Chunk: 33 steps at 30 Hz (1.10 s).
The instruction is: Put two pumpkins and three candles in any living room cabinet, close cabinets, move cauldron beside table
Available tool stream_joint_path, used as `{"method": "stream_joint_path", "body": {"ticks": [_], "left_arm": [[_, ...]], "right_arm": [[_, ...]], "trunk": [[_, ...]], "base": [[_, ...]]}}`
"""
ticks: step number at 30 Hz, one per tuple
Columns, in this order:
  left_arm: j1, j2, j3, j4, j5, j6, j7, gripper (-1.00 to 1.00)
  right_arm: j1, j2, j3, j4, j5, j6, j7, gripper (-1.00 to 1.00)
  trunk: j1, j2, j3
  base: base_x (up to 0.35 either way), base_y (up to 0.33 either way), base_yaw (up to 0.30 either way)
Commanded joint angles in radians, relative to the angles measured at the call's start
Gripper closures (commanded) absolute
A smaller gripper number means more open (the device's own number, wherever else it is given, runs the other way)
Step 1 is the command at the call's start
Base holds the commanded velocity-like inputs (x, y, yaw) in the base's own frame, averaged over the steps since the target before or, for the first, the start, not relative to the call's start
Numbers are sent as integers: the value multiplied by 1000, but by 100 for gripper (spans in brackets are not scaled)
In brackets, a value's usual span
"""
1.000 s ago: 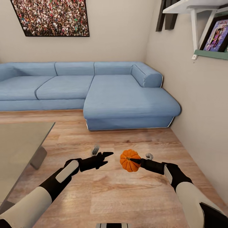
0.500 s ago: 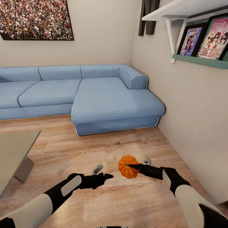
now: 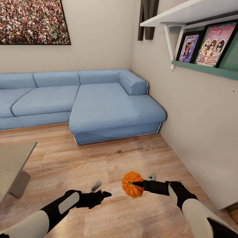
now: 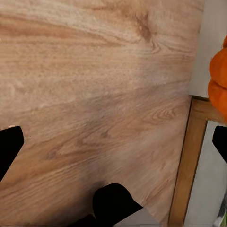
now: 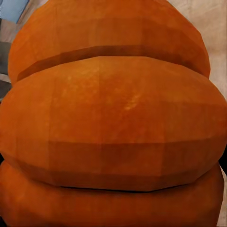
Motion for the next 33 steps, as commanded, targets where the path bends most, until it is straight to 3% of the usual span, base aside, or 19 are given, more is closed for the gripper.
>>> {"method": "stream_joint_path", "body": {"ticks": [1,12,25,26,33], "left_arm": [[6,0,0,0,0,0,0,-100],[67,0,1,13,-1,0,-3,-100],[68,-3,-2,54,-3,3,-1,-100],[68,-3,-2,120,-3,3,0,-100],[76,-8,-20,214,-6,3,-1,-100]], "right_arm": [[0,0,-1,6,-1,0,0,100],[18,-3,1,26,56,-2,0,100],[28,-6,1,33,80,-2,-8,100],[30,-7,1,34,94,-2,-9,100],[53,-8,1,62,123,-20,-44,100]], "trunk": [[0,0,0],[-35,63,28],[-84,154,69],[-88,161,72],[-115,210,94]], "base": [[0,0,0],[0,0,0],[0,0,0],[0,0,0],[0,0,0]]}}
